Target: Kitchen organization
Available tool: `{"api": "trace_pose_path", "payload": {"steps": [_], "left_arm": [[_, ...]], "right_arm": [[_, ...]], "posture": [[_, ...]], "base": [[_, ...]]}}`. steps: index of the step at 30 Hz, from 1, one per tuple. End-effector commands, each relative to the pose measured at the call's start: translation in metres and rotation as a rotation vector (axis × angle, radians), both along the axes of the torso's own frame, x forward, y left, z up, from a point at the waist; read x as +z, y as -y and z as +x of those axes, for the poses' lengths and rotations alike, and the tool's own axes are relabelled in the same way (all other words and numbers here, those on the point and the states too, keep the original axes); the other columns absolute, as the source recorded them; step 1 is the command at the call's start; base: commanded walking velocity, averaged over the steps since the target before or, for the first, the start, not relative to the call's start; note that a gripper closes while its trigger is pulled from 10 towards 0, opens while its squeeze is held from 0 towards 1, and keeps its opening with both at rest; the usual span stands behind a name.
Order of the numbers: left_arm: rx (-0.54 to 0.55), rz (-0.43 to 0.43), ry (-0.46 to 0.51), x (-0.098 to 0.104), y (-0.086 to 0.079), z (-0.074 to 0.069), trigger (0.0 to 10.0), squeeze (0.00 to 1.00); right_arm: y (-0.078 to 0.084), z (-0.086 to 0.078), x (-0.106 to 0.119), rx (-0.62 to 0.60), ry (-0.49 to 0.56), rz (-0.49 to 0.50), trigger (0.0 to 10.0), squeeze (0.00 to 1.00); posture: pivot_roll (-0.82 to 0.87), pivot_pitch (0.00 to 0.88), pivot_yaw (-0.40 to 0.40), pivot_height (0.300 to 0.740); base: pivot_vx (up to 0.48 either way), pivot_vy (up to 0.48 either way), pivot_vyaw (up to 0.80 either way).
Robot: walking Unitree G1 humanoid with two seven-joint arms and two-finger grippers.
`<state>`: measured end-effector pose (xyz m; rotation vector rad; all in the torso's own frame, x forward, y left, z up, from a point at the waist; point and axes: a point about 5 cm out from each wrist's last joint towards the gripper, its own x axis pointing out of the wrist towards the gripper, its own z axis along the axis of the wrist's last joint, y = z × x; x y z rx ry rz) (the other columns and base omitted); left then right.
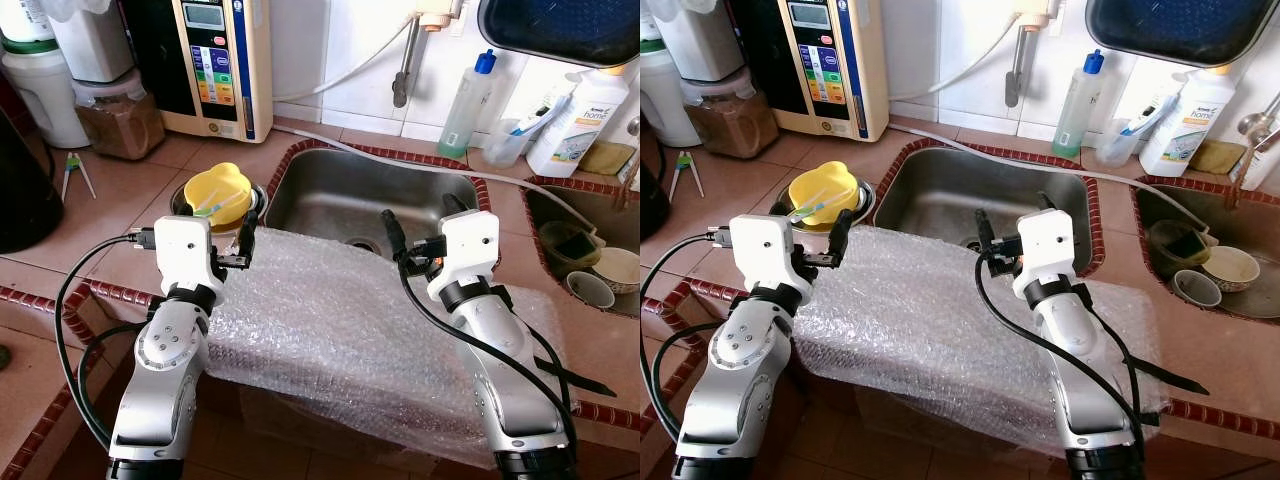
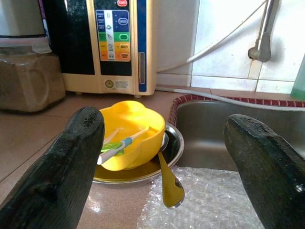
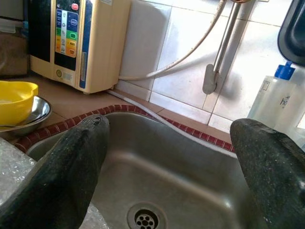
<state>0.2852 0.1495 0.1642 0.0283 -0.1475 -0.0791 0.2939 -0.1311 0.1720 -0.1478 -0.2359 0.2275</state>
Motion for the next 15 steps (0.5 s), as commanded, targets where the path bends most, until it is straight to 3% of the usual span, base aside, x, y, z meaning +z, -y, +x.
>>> {"api": "trace_pose_path", "payload": {"steps": [1, 15], "left_arm": [[-0.021, 0.001, 0.020, 0.0050, 0.0024, 0.0000, 10.0, 0.00], [-0.057, -0.008, 0.006, 0.0026, 0.0075, -0.0019, 10.0, 0.00]], "right_arm": [[0.0033, 0.0005, 0.0078, -0.014, 0.029, 0.007, 10.0, 0.00], [0.0022, -0.0010, 0.0060, -0.012, 0.026, 0.001, 10.0, 0.00]], "posture": [[-0.03, 0.030, -0.027, 0.740], [-0.03, 0.036, -0.027, 0.740]], "base": [[0.000, 0.000, 0.00], [0.000, 0.000, 0.00]]}}
